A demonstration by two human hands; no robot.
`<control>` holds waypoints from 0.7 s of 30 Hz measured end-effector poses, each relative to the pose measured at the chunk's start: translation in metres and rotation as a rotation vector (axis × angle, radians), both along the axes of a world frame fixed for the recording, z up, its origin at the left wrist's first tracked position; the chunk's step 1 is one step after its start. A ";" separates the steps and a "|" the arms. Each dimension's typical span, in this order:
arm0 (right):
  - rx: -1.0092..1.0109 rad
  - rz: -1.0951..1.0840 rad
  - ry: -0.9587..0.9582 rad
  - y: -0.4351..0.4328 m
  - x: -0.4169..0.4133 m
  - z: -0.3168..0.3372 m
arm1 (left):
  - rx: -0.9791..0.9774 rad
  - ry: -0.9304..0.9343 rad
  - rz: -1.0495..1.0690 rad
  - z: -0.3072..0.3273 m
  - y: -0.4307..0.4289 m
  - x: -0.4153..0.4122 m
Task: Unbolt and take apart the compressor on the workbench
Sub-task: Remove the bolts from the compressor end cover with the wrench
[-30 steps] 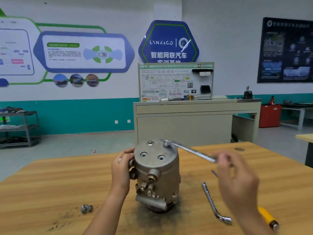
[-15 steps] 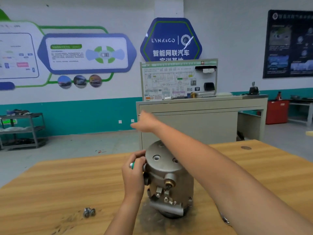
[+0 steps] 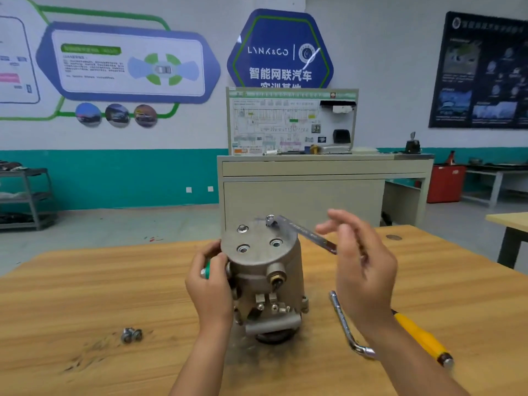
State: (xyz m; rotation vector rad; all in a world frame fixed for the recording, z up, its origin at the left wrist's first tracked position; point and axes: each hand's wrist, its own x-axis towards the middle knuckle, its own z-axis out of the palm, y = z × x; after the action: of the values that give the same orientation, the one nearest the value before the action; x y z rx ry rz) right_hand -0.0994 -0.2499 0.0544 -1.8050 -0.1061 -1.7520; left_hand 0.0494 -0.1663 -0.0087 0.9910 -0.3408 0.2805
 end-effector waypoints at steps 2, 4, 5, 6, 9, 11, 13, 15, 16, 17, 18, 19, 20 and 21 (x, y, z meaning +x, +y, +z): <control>0.239 -0.086 -0.063 -0.032 0.002 0.010 | -0.006 -0.002 -0.027 0.010 -0.002 -0.017; 0.413 -0.151 0.054 -0.072 0.015 0.026 | 0.009 0.040 -0.059 0.011 -0.001 -0.024; 0.453 -0.212 0.178 -0.092 0.025 0.036 | 0.001 0.041 -0.041 0.012 0.001 -0.027; 0.470 -0.274 0.319 -0.112 0.039 0.046 | 0.024 0.019 -0.034 0.010 0.003 -0.026; 0.471 -0.320 0.707 -0.142 0.094 0.075 | 0.070 -0.043 -0.053 0.015 0.000 -0.032; 0.437 -0.287 0.898 -0.134 0.131 0.090 | 0.093 -0.030 -0.046 0.015 -0.004 -0.033; 0.343 -0.287 1.027 -0.111 0.157 0.097 | 0.146 -0.079 -0.041 0.014 -0.006 -0.035; 0.075 -0.356 1.141 -0.078 0.175 0.095 | 0.169 -0.111 -0.005 0.017 -0.008 -0.035; -0.116 -0.385 1.168 -0.058 0.178 0.093 | 0.170 -0.124 0.003 0.018 -0.010 -0.036; -0.322 -0.402 1.149 -0.035 0.177 0.090 | 0.173 -0.123 0.002 0.015 -0.012 -0.033; -0.510 -0.398 1.097 -0.013 0.172 0.085 | 0.159 -0.117 -0.021 0.017 -0.011 -0.035; -0.667 -0.387 1.027 0.010 0.162 0.079 | 0.107 -0.102 -0.039 0.017 -0.010 -0.037; -0.797 -0.376 0.939 0.031 0.148 0.069 | 0.031 -0.138 -0.054 0.014 -0.011 -0.034; -0.890 -0.341 0.834 0.049 0.130 0.059 | -0.086 -0.141 -0.148 0.018 -0.012 -0.038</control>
State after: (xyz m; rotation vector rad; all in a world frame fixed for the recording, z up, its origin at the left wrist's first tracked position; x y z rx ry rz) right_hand 0.0310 -0.2011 0.1131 -3.2242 -0.2719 -1.0267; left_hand 0.0115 -0.1783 0.0089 0.8584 -0.5239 0.2295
